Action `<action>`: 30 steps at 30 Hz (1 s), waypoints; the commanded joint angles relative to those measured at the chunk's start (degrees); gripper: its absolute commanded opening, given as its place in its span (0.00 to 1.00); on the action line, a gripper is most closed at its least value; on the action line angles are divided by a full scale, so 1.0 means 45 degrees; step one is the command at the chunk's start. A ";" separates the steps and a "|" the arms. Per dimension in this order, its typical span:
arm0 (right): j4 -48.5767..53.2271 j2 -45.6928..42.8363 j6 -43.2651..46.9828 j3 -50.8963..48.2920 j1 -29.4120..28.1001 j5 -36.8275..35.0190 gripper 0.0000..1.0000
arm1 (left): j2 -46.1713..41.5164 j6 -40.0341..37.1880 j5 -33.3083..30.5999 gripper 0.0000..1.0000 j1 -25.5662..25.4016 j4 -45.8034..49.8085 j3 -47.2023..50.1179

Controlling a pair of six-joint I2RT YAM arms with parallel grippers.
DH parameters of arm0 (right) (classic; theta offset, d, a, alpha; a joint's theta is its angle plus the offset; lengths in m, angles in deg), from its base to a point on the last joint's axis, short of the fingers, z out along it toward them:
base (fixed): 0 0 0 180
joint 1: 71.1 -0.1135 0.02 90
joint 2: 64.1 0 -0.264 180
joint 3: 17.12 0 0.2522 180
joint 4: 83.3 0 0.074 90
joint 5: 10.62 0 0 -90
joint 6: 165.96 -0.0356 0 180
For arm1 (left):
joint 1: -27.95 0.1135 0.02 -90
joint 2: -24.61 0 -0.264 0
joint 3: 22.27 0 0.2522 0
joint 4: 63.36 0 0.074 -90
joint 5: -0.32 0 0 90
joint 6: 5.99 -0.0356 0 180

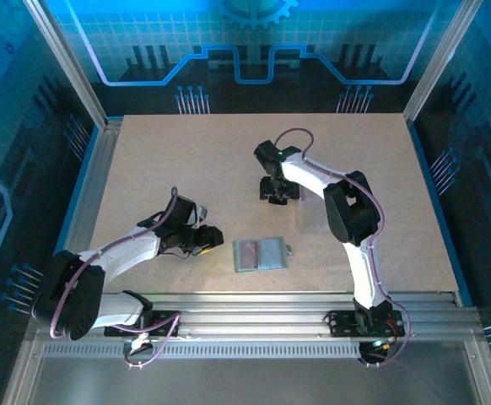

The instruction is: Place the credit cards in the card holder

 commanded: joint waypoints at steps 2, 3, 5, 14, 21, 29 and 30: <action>0.0050 0.0714 -0.0265 0.0304 0.0080 0.0386 0.76 | 0.0031 0.0096 0.0281 0.45 0.0105 -0.0138 0.0188; 0.0067 0.0796 -0.0270 0.0384 0.0062 0.0410 0.75 | 0.0036 0.0096 0.0282 0.45 0.0107 -0.0148 0.0207; 0.0226 0.0962 -0.0265 0.0644 -0.0007 0.0271 0.75 | 0.0016 0.0096 0.0283 0.45 0.0107 -0.0186 0.0256; 0.0894 0.1547 -0.0495 0.1348 -0.0252 -0.0381 0.70 | -0.0138 0.0088 0.0257 0.44 0.0102 -0.0182 0.0305; 0.0827 0.1481 -0.0451 0.0976 -0.0290 -0.0617 0.58 | -0.0276 0.0018 0.0214 0.44 0.0108 -0.0135 0.0325; 0.0734 0.1352 -0.0151 0.0975 -0.0407 -0.0304 0.43 | -0.0218 0.0096 0.0224 0.44 0.0108 -0.0274 0.0364; 0.0734 0.1370 -0.0110 0.0976 -0.0418 -0.0218 0.41 | -0.0223 0.0096 0.0224 0.44 0.0108 -0.0275 0.0383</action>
